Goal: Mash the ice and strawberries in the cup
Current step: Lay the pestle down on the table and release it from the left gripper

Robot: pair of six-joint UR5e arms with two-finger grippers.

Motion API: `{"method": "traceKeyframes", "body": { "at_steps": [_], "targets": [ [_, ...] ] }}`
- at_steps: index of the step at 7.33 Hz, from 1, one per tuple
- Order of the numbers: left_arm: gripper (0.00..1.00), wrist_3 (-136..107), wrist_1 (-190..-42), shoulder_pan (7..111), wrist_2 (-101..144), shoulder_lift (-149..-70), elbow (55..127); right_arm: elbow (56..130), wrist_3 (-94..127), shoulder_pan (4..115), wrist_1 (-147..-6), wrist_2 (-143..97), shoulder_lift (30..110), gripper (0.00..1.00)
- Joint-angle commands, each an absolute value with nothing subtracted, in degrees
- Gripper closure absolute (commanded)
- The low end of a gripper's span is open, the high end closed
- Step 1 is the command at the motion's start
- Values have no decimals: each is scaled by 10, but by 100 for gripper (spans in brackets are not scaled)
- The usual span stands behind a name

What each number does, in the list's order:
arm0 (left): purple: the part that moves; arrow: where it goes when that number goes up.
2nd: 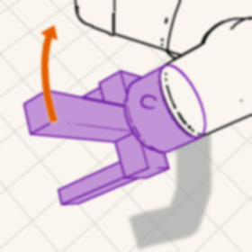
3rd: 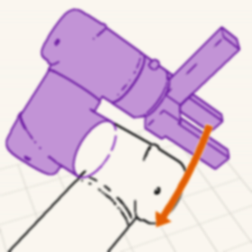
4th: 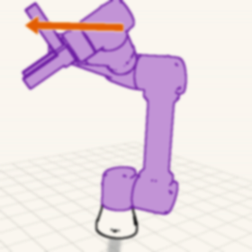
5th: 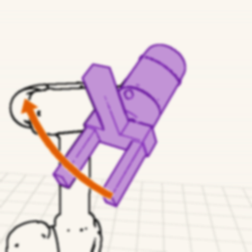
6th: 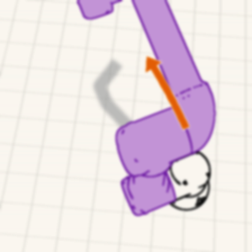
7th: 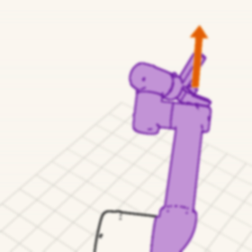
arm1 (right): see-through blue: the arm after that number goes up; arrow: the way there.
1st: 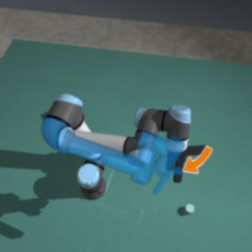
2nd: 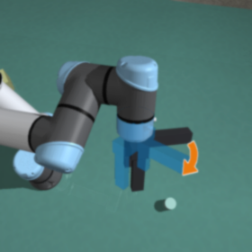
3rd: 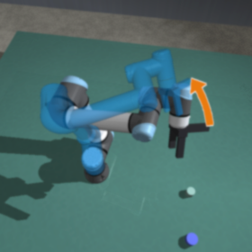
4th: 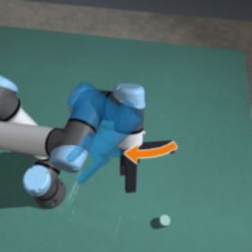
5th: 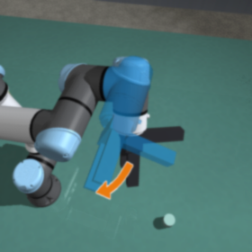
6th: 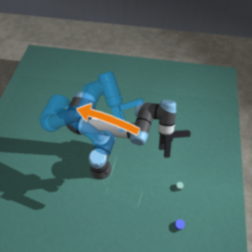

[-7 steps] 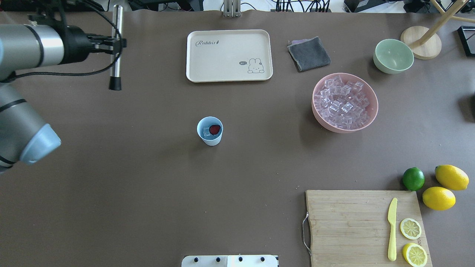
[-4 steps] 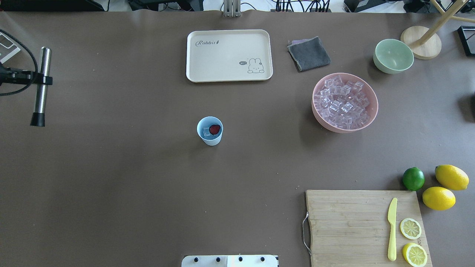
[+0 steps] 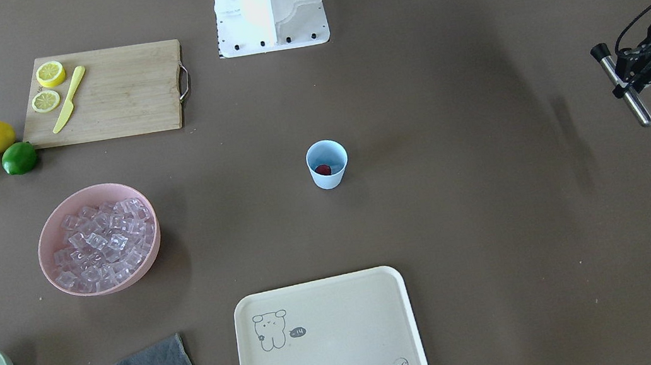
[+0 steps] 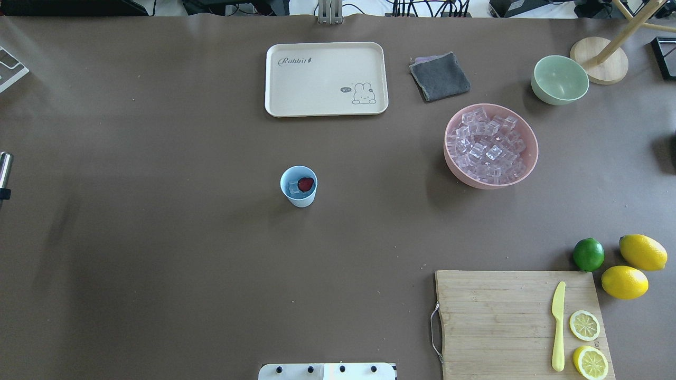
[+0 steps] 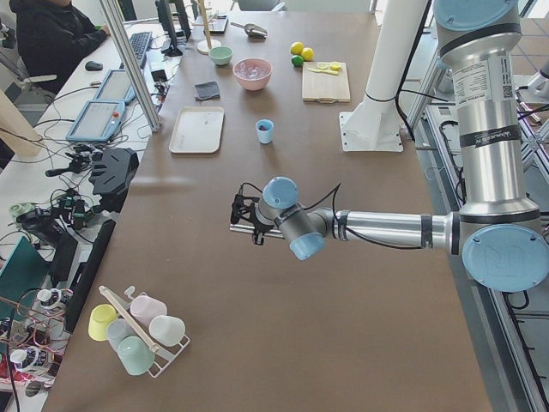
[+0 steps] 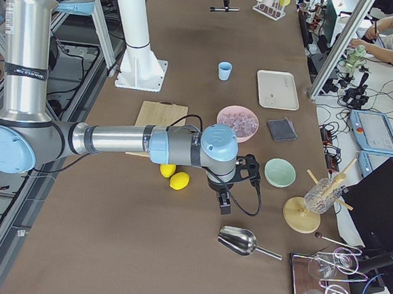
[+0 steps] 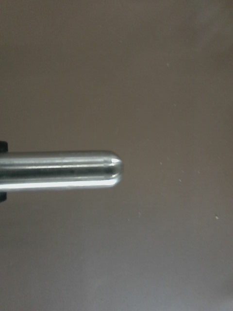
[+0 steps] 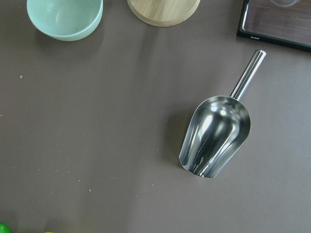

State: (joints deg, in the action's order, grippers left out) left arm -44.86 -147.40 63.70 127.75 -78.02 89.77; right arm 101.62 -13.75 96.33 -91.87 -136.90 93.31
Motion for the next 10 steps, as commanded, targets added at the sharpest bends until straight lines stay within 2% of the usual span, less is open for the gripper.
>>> {"method": "traceKeyframes", "body": {
  "at_steps": [1,3,4,5,10],
  "targets": [
    [100,-439,-1501,635,1278,-821,807,1025,-134,966,-919,-1372,937,1],
    [100,-440,-1501,634,1278,-841,780,1028,-137,966,-919,-1368,937,1],
    [57,-443,-1497,634,1278,-845,782,1030,-137,967,-919,-1369,937,1],
    [2,-451,-1496,634,1278,-855,783,1030,-136,966,-919,-1370,935,1],
    [2,-444,-1390,719,1339,-927,806,1027,-137,966,-920,-1362,931,1]
  ]
}}
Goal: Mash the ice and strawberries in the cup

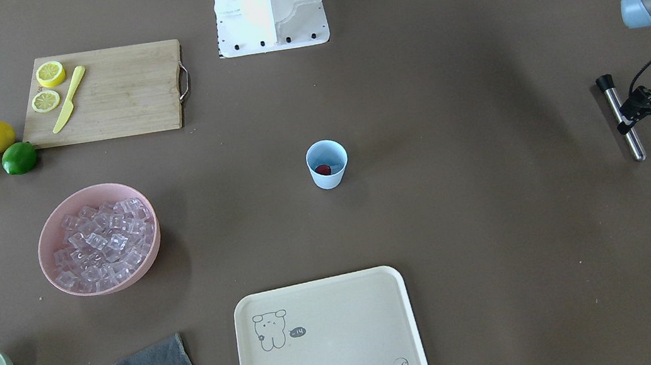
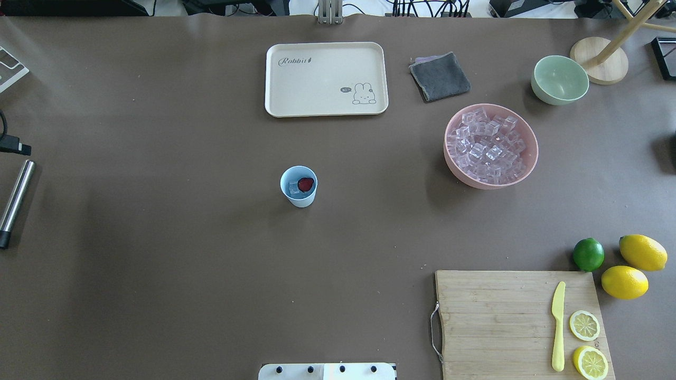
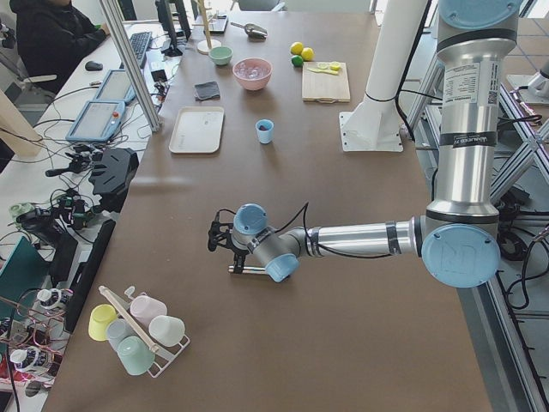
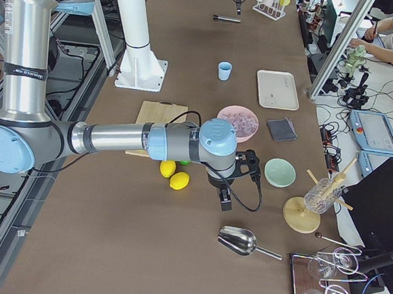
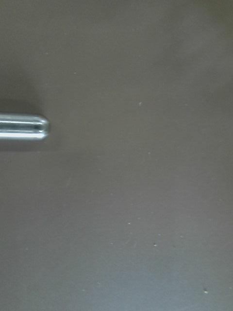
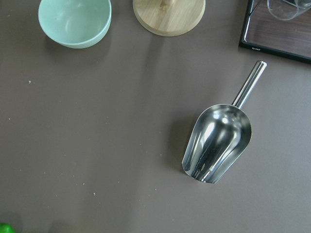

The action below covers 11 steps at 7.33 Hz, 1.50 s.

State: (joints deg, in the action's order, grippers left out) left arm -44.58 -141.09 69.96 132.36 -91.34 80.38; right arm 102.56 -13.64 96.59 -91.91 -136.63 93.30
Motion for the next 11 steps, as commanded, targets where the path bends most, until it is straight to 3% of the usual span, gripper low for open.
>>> {"method": "traceKeyframes", "body": {
  "at_steps": [1,11],
  "targets": [
    [2,-446,-1389,721,1341,-926,821,1027,-138,966,-920,-1361,935,1],
    [2,-395,-1274,829,1385,-940,923,1026,-137,958,-923,-1356,934,1]
  ]
}}
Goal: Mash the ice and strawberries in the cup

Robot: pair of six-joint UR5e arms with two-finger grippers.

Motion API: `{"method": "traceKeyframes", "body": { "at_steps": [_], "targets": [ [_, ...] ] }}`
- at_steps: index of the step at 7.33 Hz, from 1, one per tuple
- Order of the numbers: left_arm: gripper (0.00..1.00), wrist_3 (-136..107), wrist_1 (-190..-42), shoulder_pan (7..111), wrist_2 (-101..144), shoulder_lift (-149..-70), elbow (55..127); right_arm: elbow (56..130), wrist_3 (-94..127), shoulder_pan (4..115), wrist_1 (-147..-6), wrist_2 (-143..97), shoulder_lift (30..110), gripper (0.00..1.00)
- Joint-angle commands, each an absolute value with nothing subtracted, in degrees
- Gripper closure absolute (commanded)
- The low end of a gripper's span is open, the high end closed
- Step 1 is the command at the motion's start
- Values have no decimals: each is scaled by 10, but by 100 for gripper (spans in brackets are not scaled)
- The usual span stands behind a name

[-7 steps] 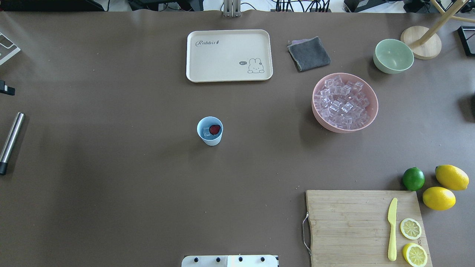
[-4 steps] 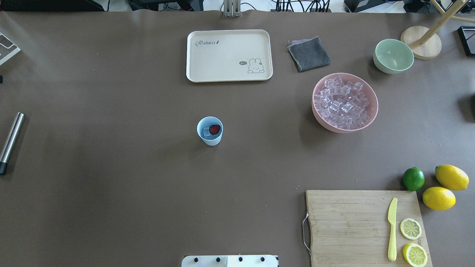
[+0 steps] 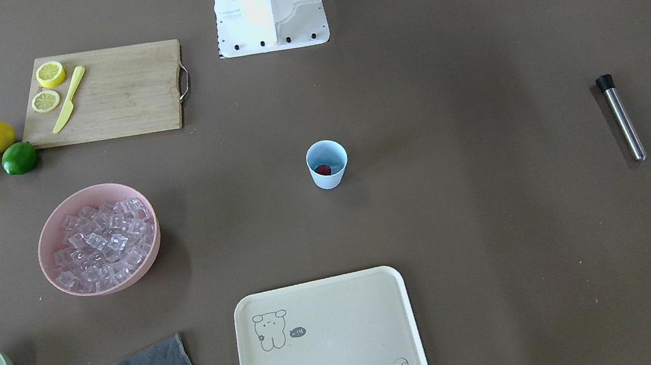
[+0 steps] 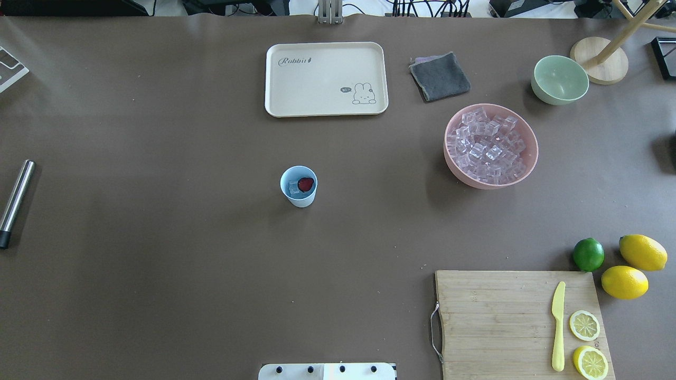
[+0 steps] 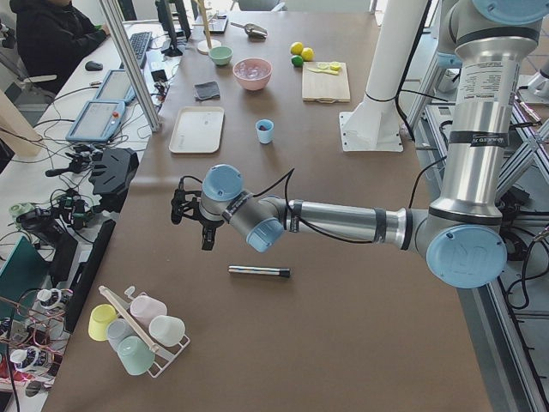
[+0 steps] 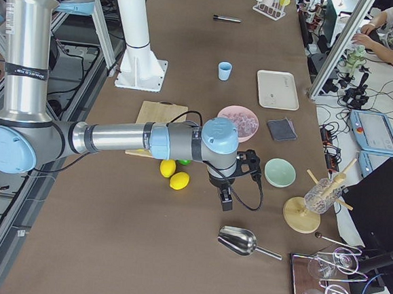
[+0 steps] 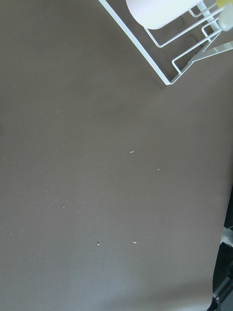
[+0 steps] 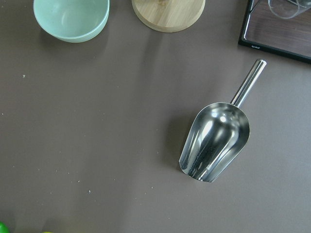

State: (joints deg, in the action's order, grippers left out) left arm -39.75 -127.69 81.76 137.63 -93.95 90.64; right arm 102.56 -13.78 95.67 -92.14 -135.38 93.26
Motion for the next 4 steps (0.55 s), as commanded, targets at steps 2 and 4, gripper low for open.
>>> {"method": "traceKeyframes", "body": {
  "at_steps": [2,4],
  "targets": [
    [2,-395,-1274,841,1394,-933,949,1025,-138,960,-920,-1359,953,1],
    [2,-395,-1273,847,1403,-916,976,1022,-138,966,-922,-1360,961,1]
  ]
}}
